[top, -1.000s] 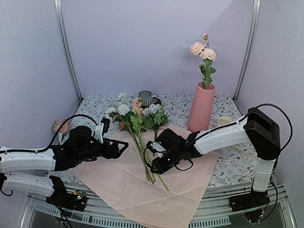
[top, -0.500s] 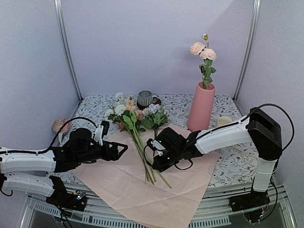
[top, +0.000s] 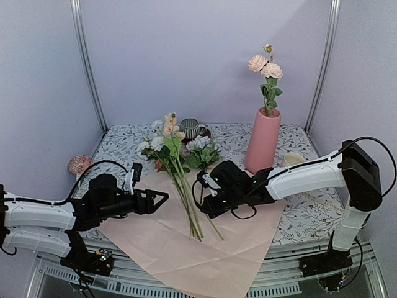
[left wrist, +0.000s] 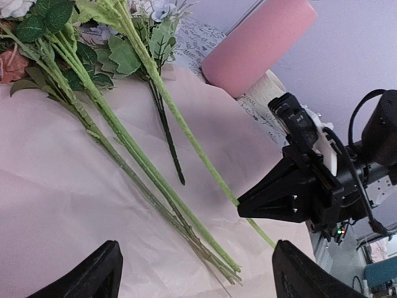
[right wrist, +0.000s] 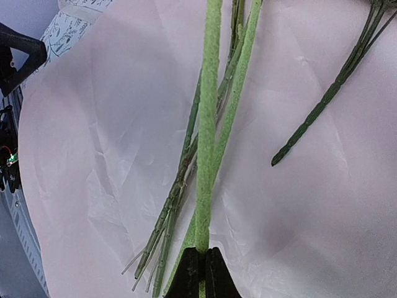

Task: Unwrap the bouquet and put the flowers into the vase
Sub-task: Pick up the fake flower from the flattened wrapping paper, then place the fake flower on the flattened wrapping paper.

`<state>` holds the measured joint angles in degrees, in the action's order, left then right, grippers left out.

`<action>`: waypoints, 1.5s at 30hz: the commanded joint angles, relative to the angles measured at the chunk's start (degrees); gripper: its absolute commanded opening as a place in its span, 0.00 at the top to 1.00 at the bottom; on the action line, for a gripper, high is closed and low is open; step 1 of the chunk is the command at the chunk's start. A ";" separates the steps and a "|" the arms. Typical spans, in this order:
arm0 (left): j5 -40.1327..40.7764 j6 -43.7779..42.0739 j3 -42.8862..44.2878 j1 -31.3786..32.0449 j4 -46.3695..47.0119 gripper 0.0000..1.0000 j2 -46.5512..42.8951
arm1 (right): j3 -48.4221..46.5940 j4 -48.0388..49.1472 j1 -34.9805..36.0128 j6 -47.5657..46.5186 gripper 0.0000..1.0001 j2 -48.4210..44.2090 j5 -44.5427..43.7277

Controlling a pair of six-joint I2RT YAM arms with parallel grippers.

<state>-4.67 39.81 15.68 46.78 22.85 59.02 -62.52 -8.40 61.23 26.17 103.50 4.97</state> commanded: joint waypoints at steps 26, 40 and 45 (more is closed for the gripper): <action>-0.95 9.29 -5.13 3.27 24.96 0.15 11.47 | 2.14 14.06 0.37 4.62 0.95 1.54 8.61; -0.48 10.02 -5.69 3.29 25.93 0.15 12.26 | 1.54 16.28 0.38 6.24 0.94 3.58 11.34; 0.42 10.24 -5.74 3.18 25.14 0.16 12.37 | 1.54 17.15 0.38 7.31 0.93 4.63 12.39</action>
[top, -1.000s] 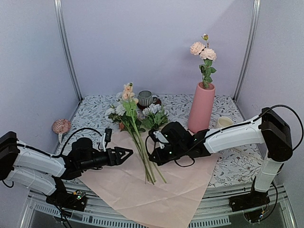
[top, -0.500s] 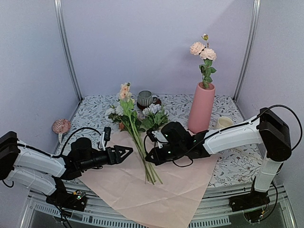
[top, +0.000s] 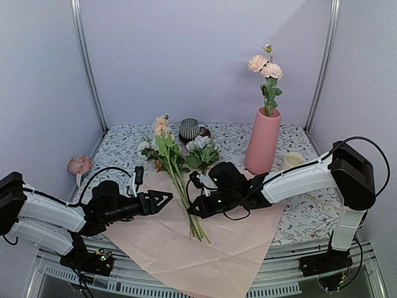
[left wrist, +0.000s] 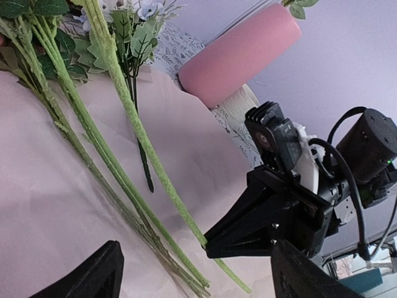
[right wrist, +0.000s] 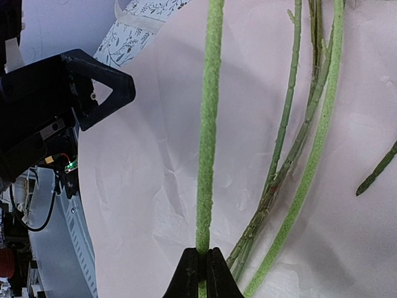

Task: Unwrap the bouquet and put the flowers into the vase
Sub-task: Place the fake flower on the flattened wrapping paper.

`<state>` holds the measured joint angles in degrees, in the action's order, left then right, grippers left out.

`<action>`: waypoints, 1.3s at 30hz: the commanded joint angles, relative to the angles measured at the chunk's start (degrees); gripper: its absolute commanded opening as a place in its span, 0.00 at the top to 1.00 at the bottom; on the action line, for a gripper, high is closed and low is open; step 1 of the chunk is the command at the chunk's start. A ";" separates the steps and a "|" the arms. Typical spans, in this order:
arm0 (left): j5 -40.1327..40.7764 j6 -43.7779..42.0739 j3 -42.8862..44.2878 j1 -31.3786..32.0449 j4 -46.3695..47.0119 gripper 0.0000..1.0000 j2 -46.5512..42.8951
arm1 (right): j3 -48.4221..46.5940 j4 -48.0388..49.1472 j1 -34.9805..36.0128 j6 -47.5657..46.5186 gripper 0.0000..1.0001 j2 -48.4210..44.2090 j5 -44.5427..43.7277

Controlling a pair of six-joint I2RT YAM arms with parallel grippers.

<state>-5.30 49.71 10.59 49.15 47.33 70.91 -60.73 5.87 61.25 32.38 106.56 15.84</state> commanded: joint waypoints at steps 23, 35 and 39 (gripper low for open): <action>2.40 3.15 -2.74 0.85 -1.45 0.17 0.71 | 2.46 11.03 0.41 6.44 0.82 4.19 7.35; 2.08 5.40 -3.52 0.94 -2.83 0.18 0.99 | 5.49 11.10 0.35 5.46 0.72 -1.13 2.85; 2.50 6.60 -3.82 0.99 -2.95 0.21 1.20 | 6.92 11.01 0.35 5.06 0.72 -3.32 0.04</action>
<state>-3.36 55.00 7.60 49.15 45.08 71.42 -55.22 15.88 61.45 38.30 106.87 19.49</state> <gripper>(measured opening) 0.810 0.280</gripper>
